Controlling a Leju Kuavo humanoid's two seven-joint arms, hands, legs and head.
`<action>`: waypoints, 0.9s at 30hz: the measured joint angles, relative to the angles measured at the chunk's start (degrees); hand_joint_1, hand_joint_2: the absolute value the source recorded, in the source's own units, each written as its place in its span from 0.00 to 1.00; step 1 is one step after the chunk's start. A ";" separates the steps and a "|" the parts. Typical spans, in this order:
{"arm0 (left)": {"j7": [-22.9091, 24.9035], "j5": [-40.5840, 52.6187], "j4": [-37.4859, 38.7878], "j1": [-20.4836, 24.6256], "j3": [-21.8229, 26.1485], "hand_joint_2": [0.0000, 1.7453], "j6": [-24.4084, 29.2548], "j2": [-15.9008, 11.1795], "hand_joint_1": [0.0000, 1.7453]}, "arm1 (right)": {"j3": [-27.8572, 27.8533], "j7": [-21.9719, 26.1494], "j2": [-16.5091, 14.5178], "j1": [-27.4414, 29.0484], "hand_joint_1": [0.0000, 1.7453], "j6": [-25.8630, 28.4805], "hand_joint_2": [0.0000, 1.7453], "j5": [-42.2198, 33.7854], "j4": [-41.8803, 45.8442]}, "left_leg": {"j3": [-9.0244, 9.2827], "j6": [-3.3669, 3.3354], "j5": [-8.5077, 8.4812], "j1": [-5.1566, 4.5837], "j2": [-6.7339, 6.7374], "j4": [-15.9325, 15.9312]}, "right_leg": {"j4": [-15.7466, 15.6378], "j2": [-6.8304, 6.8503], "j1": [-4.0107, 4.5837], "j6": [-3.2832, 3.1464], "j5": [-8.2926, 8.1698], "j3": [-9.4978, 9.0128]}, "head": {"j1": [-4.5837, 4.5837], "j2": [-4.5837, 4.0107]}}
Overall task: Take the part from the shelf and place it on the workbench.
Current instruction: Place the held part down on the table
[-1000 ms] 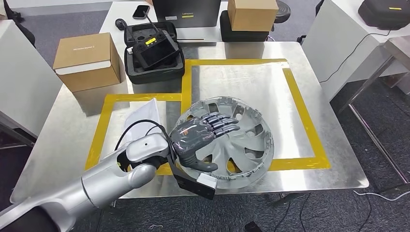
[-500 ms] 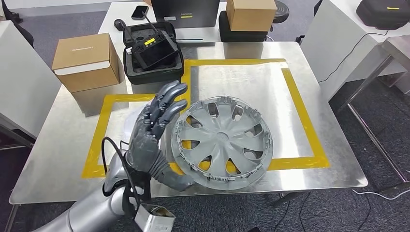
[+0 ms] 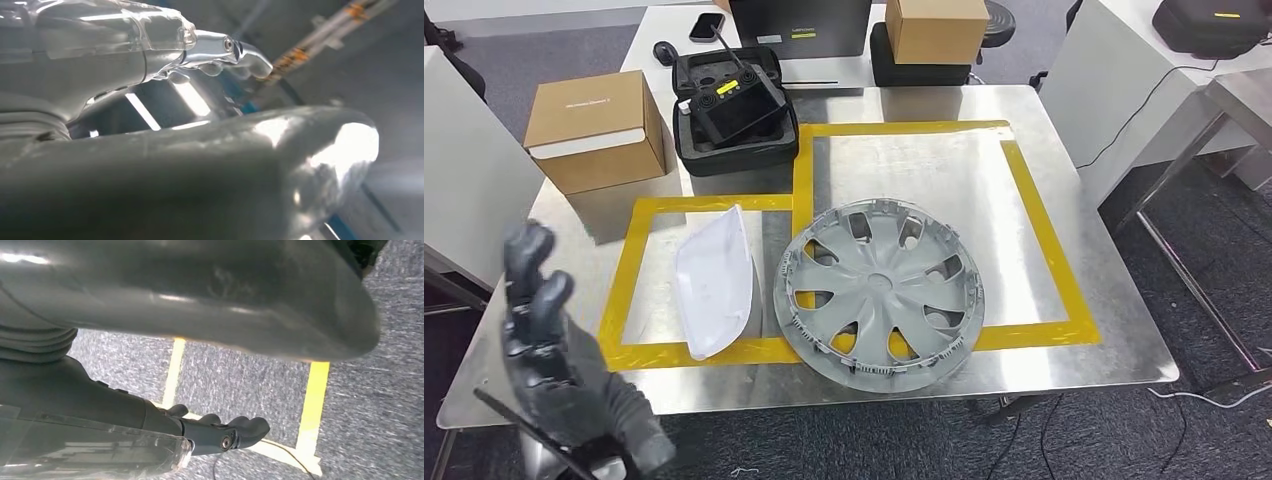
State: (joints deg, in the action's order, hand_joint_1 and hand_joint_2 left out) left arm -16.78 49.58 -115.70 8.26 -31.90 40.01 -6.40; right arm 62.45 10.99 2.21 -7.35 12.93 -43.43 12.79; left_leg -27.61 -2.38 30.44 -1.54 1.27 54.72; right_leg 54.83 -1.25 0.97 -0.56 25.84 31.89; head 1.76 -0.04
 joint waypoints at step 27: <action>-20.09 -35.89 -2.71 -16.16 31.87 0.00 0.01 13.81 0.00 | -4.11 -0.37 2.69 0.88 0.00 0.77 0.00 -4.06 0.02 | -1.53 -0.24 -2.33 0.18 -1.26 0.11 | -0.65 0.94 -0.37 0.76 2.21 -3.99 | 1.56 0.00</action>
State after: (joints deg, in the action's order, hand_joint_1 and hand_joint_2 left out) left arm -36.87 13.69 -118.41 -7.90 -0.03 40.02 7.40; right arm 58.34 10.63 4.90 -6.47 13.70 -47.49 12.81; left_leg -29.14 -2.62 28.10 -1.36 0.01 54.83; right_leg 54.18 -0.31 0.60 0.19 28.05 27.90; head 3.32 -0.04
